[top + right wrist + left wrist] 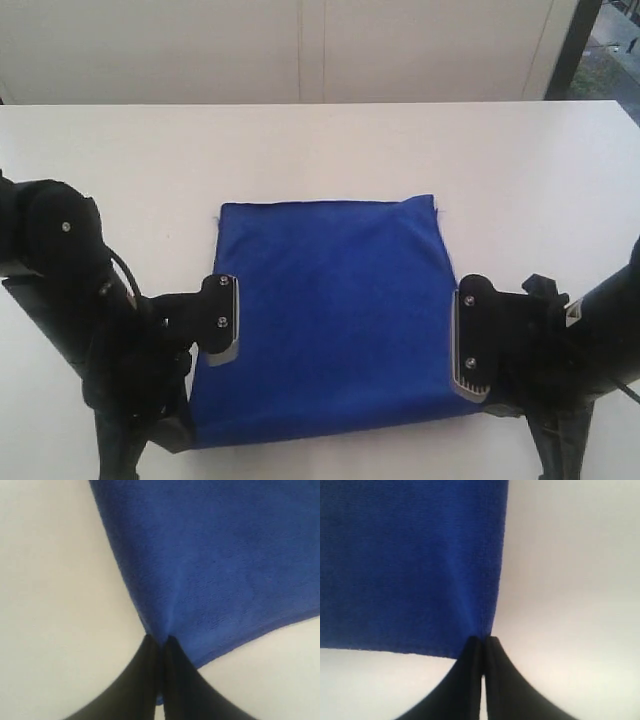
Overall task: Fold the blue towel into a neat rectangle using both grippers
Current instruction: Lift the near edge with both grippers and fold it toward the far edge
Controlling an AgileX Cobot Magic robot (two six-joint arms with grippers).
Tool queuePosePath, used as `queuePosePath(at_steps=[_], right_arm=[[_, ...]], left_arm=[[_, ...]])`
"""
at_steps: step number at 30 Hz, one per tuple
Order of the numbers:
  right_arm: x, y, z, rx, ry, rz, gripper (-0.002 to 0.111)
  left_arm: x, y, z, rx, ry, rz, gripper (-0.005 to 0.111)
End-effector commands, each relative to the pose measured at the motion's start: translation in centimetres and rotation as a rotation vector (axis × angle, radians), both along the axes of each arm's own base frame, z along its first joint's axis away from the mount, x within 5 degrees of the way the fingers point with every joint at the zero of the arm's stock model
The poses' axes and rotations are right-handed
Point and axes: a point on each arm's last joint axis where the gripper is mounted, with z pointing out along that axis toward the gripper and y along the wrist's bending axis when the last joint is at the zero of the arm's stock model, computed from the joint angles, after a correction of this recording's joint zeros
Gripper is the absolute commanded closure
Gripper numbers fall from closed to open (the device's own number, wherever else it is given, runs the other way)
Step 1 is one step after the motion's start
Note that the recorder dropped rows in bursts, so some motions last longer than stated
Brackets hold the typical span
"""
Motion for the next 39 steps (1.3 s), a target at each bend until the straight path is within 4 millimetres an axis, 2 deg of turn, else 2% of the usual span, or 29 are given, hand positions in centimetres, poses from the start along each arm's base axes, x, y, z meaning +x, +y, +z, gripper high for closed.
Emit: queuePosePath(at_steps=[1,4,8,14,24,32,39], right_arm=[[-1.4,0.1,1.0,0.03,0.052,0.015,0.107],[-1.9,0.1,2.1,0.054,0.021,0.013,0.107],[-1.9,-0.1,3.4,0.077,-0.09,-0.025,0.108],[-0.8,-0.4,4.4,0.058,-0.267,-0.031,0.108],[1.8,-0.5,5.4,0.079,-0.532,-0.112,0.108],[4.5,-0.2,5.0,0.077,-0.608,-0.15,0.108],[7.2,0.2,3.8,0.062,-0.655,-0.173,0.108]], left_arm=[[-1.9,0.4,1.4,-0.005,0.136,-0.002,0.107],[-2.5,0.5,2.8,-0.044,0.135,-0.003,0.107],[-2.6,0.7,4.5,-0.103,0.037,0.014,0.107],[-0.5,-0.2,7.3,-0.178,-0.131,0.091,0.107],[2.1,-0.3,8.3,-0.215,-0.391,0.209,0.107],[3.7,-0.4,9.1,-0.279,-0.554,0.285,0.107],[5.7,1.6,9.5,-0.295,-0.616,0.415,0.107]])
